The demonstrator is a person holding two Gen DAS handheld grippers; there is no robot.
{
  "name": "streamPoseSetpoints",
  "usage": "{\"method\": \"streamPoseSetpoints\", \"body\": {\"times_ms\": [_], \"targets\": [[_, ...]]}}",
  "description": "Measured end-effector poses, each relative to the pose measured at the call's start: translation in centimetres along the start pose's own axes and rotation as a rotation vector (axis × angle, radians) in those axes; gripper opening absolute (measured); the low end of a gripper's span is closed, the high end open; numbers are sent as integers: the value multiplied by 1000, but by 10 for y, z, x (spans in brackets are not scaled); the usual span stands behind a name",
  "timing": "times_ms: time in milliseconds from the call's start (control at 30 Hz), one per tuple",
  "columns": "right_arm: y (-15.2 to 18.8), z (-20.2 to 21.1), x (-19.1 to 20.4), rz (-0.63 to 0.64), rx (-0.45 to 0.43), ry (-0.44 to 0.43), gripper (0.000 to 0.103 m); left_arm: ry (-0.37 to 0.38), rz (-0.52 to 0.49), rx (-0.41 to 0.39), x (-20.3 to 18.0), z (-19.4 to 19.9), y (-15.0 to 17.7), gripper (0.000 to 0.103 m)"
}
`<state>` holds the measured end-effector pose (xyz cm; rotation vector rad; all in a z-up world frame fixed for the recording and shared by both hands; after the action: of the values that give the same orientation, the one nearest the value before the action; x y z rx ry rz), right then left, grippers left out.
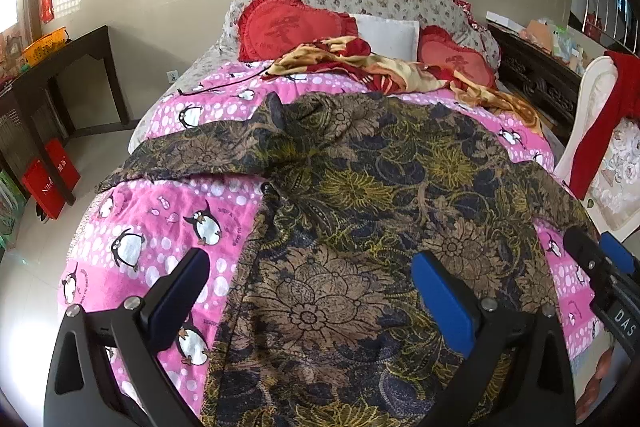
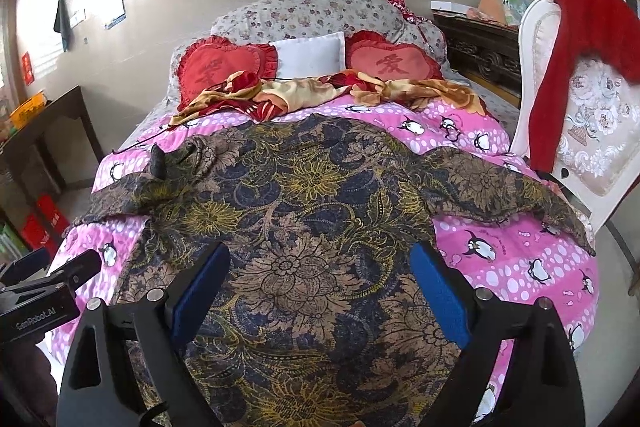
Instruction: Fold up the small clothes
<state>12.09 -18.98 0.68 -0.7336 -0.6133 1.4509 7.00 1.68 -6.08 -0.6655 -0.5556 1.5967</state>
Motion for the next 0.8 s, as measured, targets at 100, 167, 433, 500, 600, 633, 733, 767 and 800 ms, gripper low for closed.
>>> {"method": "streamPoseSetpoints", "body": {"times_ms": [100,167,433,500,600,633,733,767,800], "targets": [[1,-2,-2,-4,2,0,78,0,-1,3,-1,-2,0,103],[1,-2,-3,-6,2,-1,78,-3,-3,2,-1,-2,0,103],[1,-4,-4,-8,2,-8,78,-1,-2,2,-1,-2,1,103],[1,-5,-3,-6,2,-10,78,2,-2,5,0,-2,2,103],[2,-5,-3,-16,2,-17,78,2,-5,8,2,-4,4,103],[3,-6,-3,-21,7,-23,78,3,-3,11,4,-6,5,103],[9,-11,-15,-70,27,-73,72,-12,-3,40,10,-18,12,103],[13,-16,-25,-100,39,-86,71,-18,-2,59,13,-25,16,103],[17,-20,-38,-140,53,-98,68,-25,-1,72,15,-30,19,103]]}}
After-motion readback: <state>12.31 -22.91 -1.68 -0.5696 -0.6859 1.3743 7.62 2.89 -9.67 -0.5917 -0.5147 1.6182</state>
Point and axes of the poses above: each gripper's, at about its wrist camera, not at the fingertips, and z roughly against the way its jaws point, x to its left, y to its underside, the point moved 6 cm from there along -z, roughly the way its jaws point, and after that the axes turned 5 degrees about z, right-handed, at the moved point
